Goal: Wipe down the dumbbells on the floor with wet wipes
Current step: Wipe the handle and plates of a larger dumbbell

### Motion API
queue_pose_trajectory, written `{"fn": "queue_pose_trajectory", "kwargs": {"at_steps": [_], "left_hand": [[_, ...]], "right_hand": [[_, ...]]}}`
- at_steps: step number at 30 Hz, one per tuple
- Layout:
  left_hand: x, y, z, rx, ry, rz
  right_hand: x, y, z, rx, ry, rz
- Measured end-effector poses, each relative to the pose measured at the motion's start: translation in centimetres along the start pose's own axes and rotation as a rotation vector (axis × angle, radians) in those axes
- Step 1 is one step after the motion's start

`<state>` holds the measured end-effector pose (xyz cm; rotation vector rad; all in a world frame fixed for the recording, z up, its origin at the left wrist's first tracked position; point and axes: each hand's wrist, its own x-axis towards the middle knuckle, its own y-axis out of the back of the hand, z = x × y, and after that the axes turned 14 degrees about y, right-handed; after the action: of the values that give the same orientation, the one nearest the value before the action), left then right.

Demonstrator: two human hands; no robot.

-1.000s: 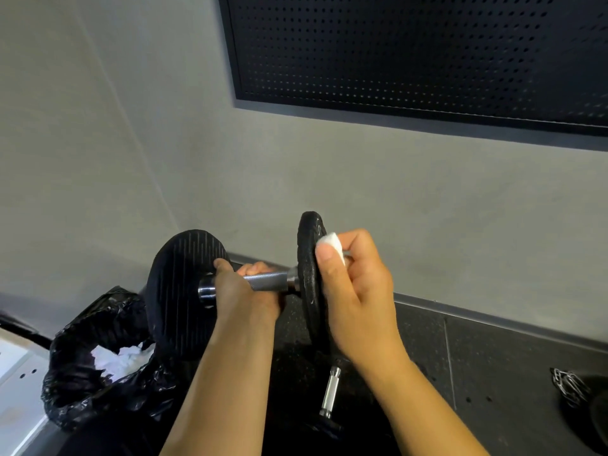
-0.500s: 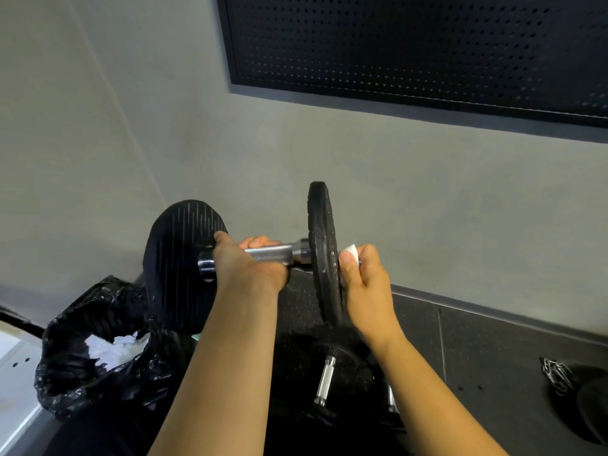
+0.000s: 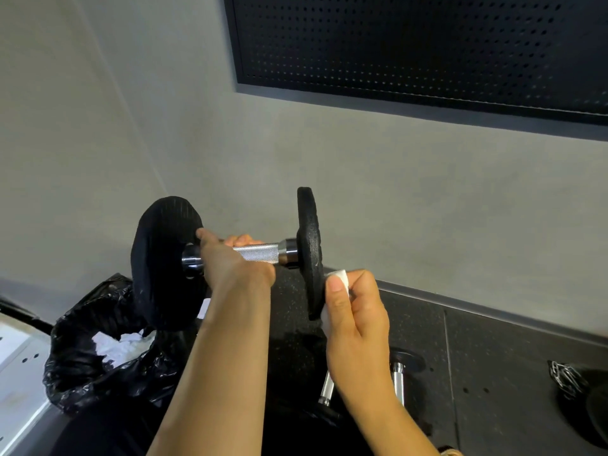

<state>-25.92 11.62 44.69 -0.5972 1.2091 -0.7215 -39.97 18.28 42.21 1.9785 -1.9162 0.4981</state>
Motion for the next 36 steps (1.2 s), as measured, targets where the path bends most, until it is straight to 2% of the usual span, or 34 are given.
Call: {"fn": "queue_pose_trajectory", "kwargs": {"at_steps": [4,6,9,11,13,16,18,28,31,34,36], "left_hand": [[-0.1,0.2,0.1,-0.016,-0.034,-0.029],[0.2,0.3,0.3,-0.098,-0.064,-0.046],[0.5,0.9,0.2,-0.082,-0.086,-0.005],[0.3,1.2,-0.2,-0.069,-0.123,0.061],[-0.2,1.2,-0.5,-0.067,-0.138,0.106],[-0.5,1.2,-0.8,-0.065,-0.098,0.111],[-0.7,1.2,-1.1,-0.048,-0.043,0.081],[-0.4,1.2,-2.1,-0.007,0.051,0.056],[-0.3,1.1,-2.1,-0.036,0.019,0.054],[-0.1,1.2,-1.7,-0.003,0.025,0.062],[0.2,1.3,-1.5,0.056,0.056,0.059]], "right_hand": [[0.9,-0.3,-1.0,-0.023,0.089,0.007],[1.6,-0.5,-1.4,-0.063,0.144,0.032],[2.7,-0.8,-1.8,-0.222,0.27,0.059],[4.1,-0.9,-1.9,-0.343,0.281,0.048],[5.8,-0.8,-1.8,-0.357,0.221,0.022],[8.3,-0.3,-1.1,-0.095,0.07,0.007],[9.2,-0.2,-0.3,-0.005,0.023,0.009],[8.1,0.2,6.9,-0.031,-0.241,0.004],[6.6,0.7,9.3,-0.073,-0.382,-0.108],[5.6,1.7,10.5,-0.112,-0.511,-0.303],[5.5,2.5,10.2,-0.087,-0.553,-0.299]]}}
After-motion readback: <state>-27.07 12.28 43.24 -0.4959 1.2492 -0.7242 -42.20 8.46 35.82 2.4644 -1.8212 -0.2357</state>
